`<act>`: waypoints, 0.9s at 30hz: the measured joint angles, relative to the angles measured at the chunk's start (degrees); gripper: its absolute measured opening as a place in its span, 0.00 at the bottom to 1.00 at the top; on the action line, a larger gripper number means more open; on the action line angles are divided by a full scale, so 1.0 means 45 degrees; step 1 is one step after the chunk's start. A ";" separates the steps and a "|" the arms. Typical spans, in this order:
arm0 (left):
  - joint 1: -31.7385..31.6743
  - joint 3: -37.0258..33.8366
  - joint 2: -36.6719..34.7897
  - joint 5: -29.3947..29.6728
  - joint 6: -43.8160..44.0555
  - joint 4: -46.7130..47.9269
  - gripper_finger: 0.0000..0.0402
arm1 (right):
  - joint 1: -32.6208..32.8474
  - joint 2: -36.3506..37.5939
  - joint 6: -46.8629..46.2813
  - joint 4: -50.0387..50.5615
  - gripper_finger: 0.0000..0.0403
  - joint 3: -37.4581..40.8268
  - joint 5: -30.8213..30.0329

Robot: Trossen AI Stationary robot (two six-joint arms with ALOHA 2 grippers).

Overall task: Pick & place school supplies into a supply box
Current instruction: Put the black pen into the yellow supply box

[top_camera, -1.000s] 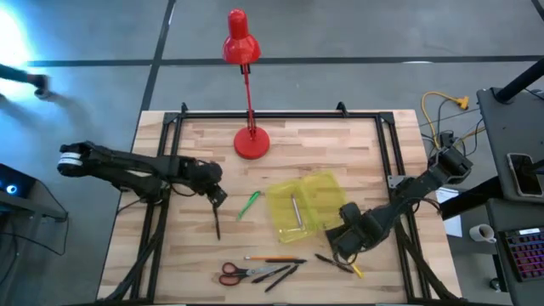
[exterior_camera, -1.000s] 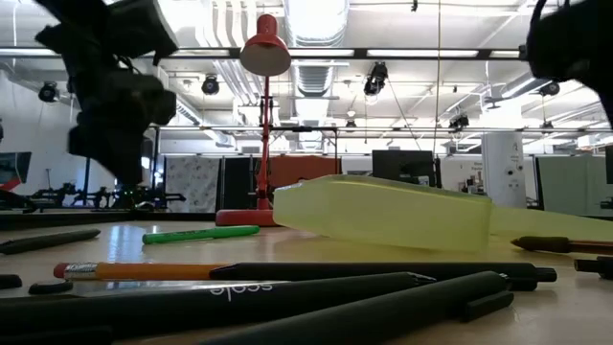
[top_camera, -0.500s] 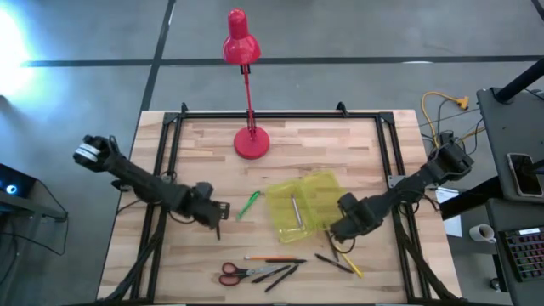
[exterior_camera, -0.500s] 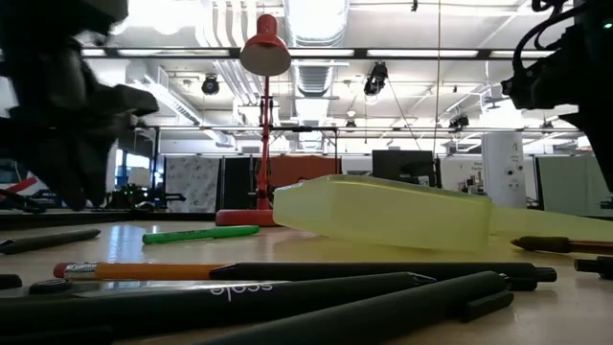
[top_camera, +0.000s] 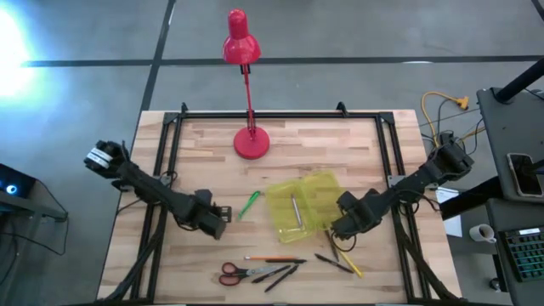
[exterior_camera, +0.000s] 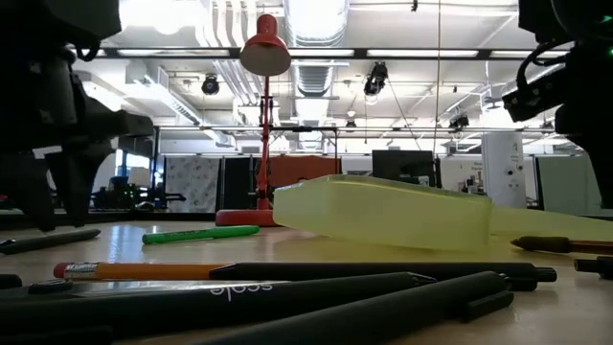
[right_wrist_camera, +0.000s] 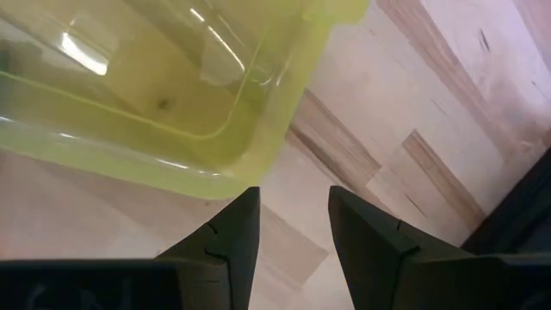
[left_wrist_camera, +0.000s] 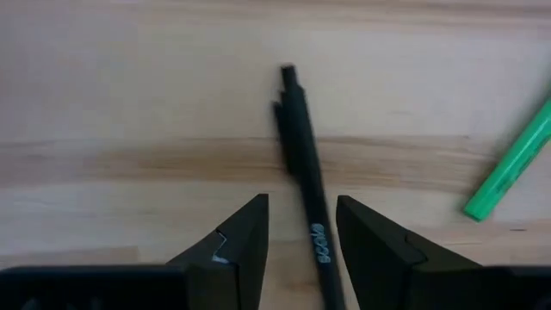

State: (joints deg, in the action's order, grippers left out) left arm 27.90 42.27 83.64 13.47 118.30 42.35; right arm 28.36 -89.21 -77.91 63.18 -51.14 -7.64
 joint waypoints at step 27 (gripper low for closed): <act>-0.0100 0.0388 0.1397 0.0305 -0.2941 -0.0293 0.03 | 0.0062 0.0628 -0.1038 -0.0036 0.32 -0.0009 -0.0653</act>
State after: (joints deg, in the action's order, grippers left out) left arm 27.45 44.02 89.93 14.85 105.06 41.03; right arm 28.64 -86.38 -82.58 63.02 -51.18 -10.58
